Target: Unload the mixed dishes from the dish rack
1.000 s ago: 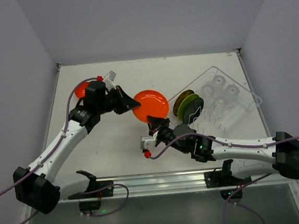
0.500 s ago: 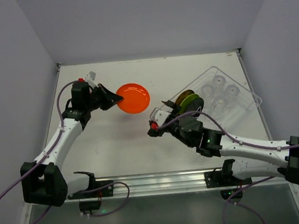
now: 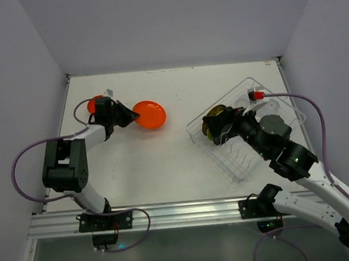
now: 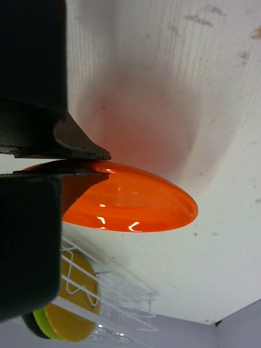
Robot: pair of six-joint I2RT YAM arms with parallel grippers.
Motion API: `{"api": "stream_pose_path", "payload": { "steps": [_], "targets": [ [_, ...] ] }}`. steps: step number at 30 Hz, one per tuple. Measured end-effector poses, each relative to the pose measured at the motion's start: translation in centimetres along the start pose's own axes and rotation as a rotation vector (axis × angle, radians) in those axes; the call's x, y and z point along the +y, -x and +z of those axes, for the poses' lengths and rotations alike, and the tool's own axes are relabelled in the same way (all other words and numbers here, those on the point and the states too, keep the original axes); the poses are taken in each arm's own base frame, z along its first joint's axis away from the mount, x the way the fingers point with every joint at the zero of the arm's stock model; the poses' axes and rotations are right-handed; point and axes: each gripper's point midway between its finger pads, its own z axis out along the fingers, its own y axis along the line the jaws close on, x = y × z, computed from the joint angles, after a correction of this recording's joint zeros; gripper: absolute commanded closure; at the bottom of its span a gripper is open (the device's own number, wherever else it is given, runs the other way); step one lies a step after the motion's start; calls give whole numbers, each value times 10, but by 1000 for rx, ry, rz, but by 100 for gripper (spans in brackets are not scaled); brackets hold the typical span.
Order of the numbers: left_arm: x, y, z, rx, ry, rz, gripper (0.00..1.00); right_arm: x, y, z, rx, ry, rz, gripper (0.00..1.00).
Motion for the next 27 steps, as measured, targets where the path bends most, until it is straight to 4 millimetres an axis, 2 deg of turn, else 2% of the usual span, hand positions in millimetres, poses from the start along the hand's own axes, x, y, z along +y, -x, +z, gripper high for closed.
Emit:
{"api": "stream_pose_path", "payload": {
  "steps": [2, 6, 9, 10, 12, 15, 16, 19, 21, 24, 27],
  "targets": [
    [13, 4, 12, 0, 21, -11, 100, -4, 1, -12, -10, -6, 34, 1],
    [38, 13, 31, -11, 59, -33, 100, -16, -11, -32, -10, -17, 72, 1],
    [47, 15, 41, -11, 81, -32, 100, -27, -23, -35, 6, -51, 78, 1],
    [49, 15, 44, -9, 84, -29, 90, -32, -28, -34, 20, -73, 75, 1],
    [50, 15, 46, -7, 82, -30, 79, -41, -38, -30, 55, -121, 71, 1],
    [51, 16, 47, -19, 91, -23, 57, -60, -60, -16, 139, -235, 59, 1],
    [55, 16, 46, -26, 106, -20, 40, -67, -67, -12, 165, -277, 58, 1],
    [63, 13, 40, -41, 143, -14, 13, -86, -84, -2, 223, -379, 72, 1],
    [60, 17, 32, -63, 157, 1, 8, -96, -91, 0, 241, -433, 91, 1],
    [56, 20, 20, -72, 184, 21, 0, -104, -88, 1, 221, -484, 127, 1],
    [48, 19, 1, -81, 224, 50, 0, -112, -80, 4, 179, -540, 169, 2]
  ]
}}
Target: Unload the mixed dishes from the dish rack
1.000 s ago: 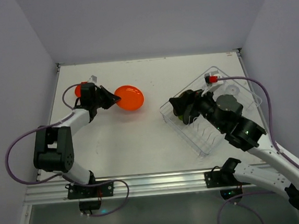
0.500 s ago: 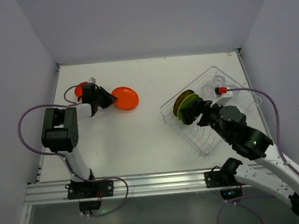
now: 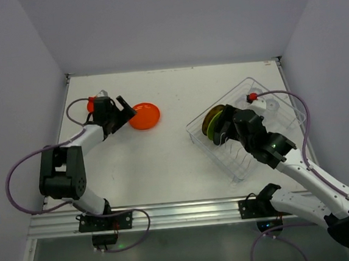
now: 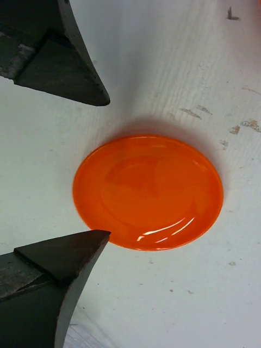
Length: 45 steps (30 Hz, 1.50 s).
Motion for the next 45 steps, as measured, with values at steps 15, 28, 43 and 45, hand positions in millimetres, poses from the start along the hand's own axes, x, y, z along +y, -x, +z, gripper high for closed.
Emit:
{"api": "stream_pose_path", "payload": {
  "steps": [15, 28, 43, 45],
  "targets": [
    [-60, 22, -193, -214, -30, 315, 0, -18, 7, 45, -70, -245, 242, 35],
    [13, 0, -205, -230, 172, 438, 0, -14, 2, 81, -47, -331, 318, 47],
    [10, -3, -205, -225, 158, 456, 0, -27, -32, 106, -6, -442, 405, 65],
    [9, -4, -205, -224, 156, 457, 0, -28, -34, 106, -4, -452, 414, 68]
  ]
}}
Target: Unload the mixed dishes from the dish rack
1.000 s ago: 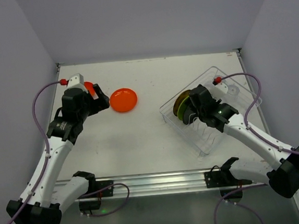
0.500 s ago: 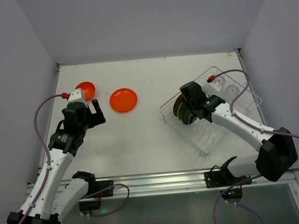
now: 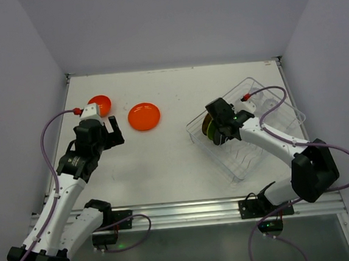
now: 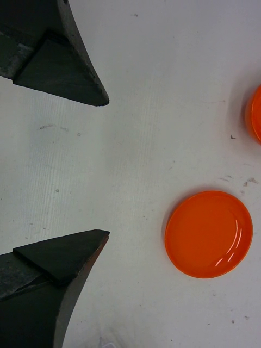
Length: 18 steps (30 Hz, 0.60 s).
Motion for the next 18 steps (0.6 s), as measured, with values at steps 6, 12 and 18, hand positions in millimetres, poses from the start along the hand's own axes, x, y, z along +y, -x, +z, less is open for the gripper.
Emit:
{"api": "stream_pose_path", "payload": {
  "steps": [6, 12, 18],
  "targets": [
    [0, -1, 1, 7, 2, 3, 0, 0, 1, 0, -6, -3, 16, 80],
    [0, -2, 2, 10, 4, 4, 0, -3, 3, -2, -10, -9, 16, 91],
    [0, -2, 2, 10, 3, 4, 0, -6, 6, -7, -7, -12, 16, 100]
  ]
}}
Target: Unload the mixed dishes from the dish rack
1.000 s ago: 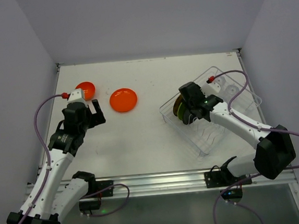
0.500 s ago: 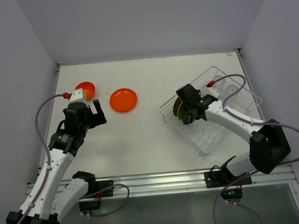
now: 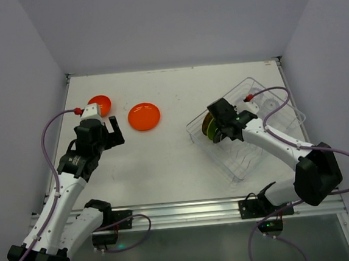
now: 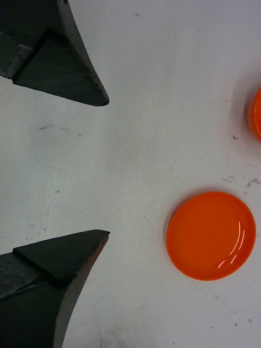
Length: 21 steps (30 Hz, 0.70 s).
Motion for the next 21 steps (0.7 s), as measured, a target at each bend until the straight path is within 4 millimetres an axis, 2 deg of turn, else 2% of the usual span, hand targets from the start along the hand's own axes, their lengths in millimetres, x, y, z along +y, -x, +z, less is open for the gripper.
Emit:
{"api": "stream_pose_path", "payload": {
  "steps": [7, 15, 21],
  "targets": [
    [0, 0, 0, 0, 0, 0, 0, 3, 10, -13, -5, 36, 8, 100],
    [0, 0, 0, 0, -1, 0, 0, 15, 36, -42, -34, 159, 16, 100],
    [0, 1, -2, -8, -3, 3, 0, 21, 60, -73, -76, 298, -4, 100]
  ]
}}
